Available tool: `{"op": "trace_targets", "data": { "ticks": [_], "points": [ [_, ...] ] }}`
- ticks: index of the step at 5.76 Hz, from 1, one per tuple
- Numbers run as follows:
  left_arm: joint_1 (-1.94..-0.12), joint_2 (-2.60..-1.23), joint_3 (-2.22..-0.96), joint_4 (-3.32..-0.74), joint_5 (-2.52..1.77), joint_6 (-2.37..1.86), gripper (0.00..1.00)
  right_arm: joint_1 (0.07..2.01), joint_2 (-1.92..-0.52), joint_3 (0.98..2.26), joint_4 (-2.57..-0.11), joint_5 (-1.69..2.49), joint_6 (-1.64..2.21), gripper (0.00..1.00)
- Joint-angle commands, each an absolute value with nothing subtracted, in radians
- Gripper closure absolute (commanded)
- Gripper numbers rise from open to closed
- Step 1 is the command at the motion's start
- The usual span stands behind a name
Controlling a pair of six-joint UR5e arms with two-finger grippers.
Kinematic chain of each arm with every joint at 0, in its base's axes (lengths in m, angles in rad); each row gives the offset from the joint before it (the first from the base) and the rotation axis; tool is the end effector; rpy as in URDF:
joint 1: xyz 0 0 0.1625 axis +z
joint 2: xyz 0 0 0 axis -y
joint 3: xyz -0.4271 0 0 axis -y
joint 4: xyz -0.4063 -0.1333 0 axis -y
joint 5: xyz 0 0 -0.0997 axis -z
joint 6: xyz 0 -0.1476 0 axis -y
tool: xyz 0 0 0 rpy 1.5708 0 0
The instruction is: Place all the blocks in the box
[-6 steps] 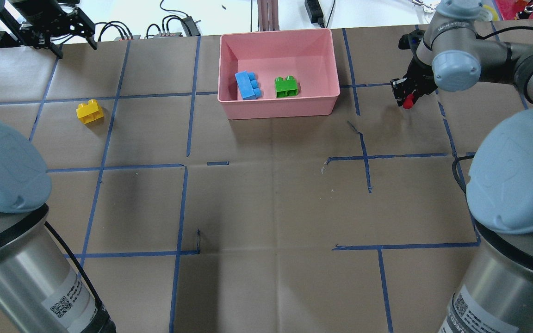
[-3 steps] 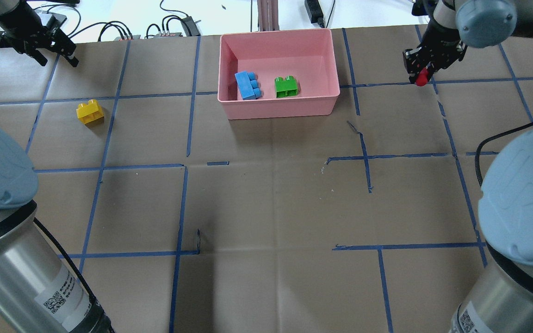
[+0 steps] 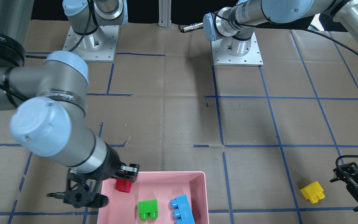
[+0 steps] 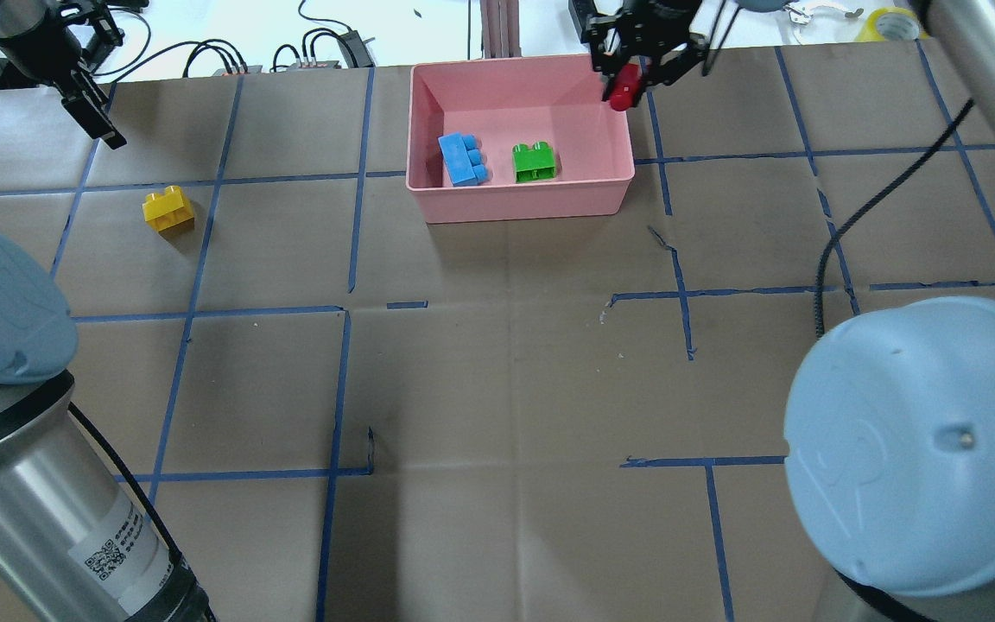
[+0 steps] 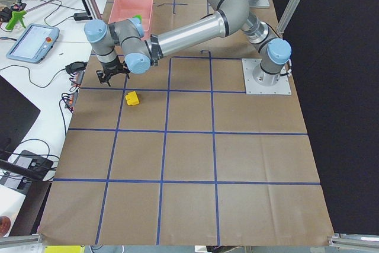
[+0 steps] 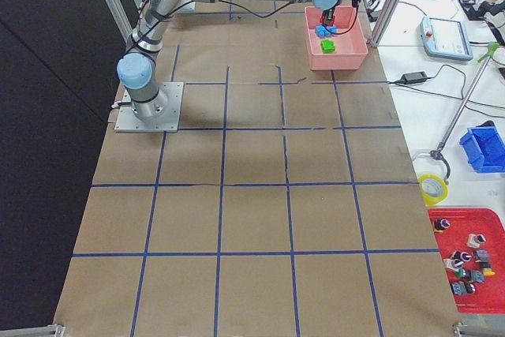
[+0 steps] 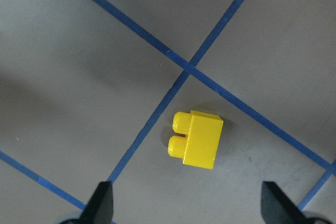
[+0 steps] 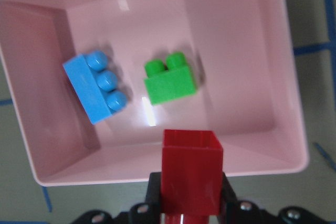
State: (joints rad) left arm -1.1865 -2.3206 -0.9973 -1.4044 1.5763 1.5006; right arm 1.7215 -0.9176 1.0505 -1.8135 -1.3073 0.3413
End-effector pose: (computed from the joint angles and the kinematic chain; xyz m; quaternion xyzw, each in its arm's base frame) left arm 0.1731 -0.7814 0.2552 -0.5296 -0.8482 -0.0051 0.0024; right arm 0.2865 -0.7424 0.3171 0.0870 0.9860 -0.0208 0.1405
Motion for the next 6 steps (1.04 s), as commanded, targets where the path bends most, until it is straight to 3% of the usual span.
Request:
{"op": "trace_targets", "data": {
  "ticks": [1,2,5,6],
  "points": [
    [-1.187,-2.329,-1.176,-1.205,1.572,1.517,0.01,1.802,-0.794,1.046,-2.096,-1.285,0.433,0.69],
    [-1.184,-2.310,-1.260,-1.124,1.551,1.517,0.01,1.804,-0.793,1.046,-2.187,-1.299,0.434,0.01],
    [-1.169,-2.304,-1.285,-1.121,1.552,1.528,0.01,1.799,-0.833,1.052,-2.168,-1.305,0.425,0.00],
    [-1.169,-2.316,-1.287,-1.109,1.552,1.529,0.01,1.781,-0.898,1.071,-2.055,-1.304,0.399,0.00]
  ]
}}
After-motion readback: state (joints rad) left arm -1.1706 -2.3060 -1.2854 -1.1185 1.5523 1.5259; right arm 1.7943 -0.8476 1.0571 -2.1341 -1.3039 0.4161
